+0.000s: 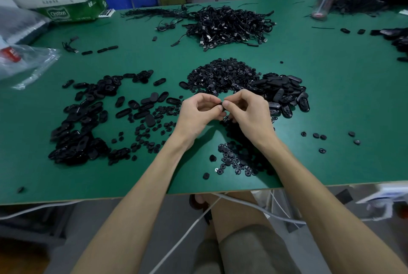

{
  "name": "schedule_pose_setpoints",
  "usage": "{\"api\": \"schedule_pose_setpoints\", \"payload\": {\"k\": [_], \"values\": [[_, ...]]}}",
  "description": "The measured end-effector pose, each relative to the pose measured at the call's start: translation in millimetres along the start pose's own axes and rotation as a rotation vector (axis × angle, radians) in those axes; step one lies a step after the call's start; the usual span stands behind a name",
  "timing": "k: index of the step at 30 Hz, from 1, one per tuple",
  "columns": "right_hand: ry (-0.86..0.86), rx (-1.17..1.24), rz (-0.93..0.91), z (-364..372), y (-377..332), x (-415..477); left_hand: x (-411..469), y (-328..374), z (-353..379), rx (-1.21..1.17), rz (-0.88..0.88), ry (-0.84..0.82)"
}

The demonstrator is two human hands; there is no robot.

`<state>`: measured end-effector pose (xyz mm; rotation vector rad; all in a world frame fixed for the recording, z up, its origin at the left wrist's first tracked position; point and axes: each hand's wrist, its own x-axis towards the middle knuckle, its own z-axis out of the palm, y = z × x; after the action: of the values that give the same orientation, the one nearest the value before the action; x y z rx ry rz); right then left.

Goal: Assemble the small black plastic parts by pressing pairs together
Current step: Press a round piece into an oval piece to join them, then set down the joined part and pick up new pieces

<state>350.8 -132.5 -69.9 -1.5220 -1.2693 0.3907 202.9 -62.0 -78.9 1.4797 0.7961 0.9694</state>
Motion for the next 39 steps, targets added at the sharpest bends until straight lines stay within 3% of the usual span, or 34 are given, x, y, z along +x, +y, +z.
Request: {"api": "schedule_pose_setpoints", "payload": {"k": [10, 20, 30, 34, 39], "values": [[-0.040, -0.011, -0.090, 3.5, -3.8, -2.8, 3.6, -0.5, 2.3, 0.096, 0.011, 0.006], [0.026, 0.012, -0.083, 2.8, -1.6, -0.5, 0.3, 2.8, 0.3, -0.047, 0.017, 0.009], [-0.005, -0.054, -0.123, 2.6, -5.1, -0.9, -0.8, 3.7, -0.3, -0.047, 0.034, 0.033], [0.136, -0.063, -0.113, 1.8, -3.8, 0.7, 0.1, 5.8, 5.6, 0.160, 0.118, 0.075], [0.335, -0.012, 0.124, -2.9, 3.7, 7.7, 4.7, 15.7, -16.1, 0.384, 0.139, 0.266]]}}
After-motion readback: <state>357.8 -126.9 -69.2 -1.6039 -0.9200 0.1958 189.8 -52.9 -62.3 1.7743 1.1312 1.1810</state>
